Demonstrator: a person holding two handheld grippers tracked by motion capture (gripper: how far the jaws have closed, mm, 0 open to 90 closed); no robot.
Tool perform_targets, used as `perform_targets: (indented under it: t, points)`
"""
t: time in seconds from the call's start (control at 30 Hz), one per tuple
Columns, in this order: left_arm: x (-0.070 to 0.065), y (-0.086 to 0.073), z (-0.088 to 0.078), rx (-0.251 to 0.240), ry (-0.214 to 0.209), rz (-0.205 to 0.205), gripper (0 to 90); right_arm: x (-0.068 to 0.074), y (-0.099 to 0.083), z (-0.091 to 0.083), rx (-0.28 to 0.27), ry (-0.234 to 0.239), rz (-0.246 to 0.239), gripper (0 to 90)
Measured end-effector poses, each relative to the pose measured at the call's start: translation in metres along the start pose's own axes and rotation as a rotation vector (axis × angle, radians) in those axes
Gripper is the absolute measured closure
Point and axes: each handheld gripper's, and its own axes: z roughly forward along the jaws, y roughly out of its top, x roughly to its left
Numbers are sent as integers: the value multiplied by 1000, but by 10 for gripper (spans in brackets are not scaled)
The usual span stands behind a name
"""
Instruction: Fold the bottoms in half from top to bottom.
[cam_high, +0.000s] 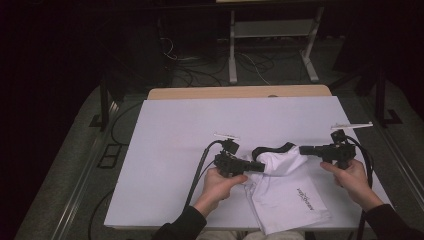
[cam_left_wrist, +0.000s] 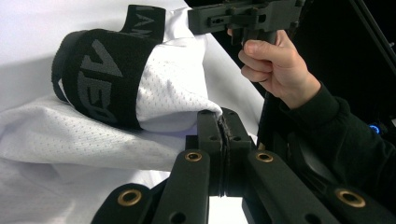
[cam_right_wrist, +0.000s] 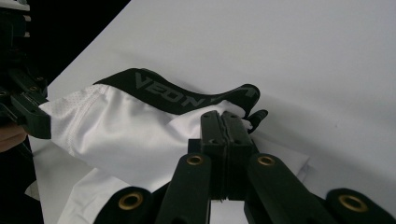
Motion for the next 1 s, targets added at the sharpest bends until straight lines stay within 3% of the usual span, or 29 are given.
perform_targets:
  t: [0.47, 1.0]
  points:
    - [-5, -25, 16, 49, -45, 0, 879, 1, -20, -9, 29, 9, 15, 878]
    - [6, -46, 25, 80, -49, -40, 879, 2, -33, -10, 97, 14, 32, 870]
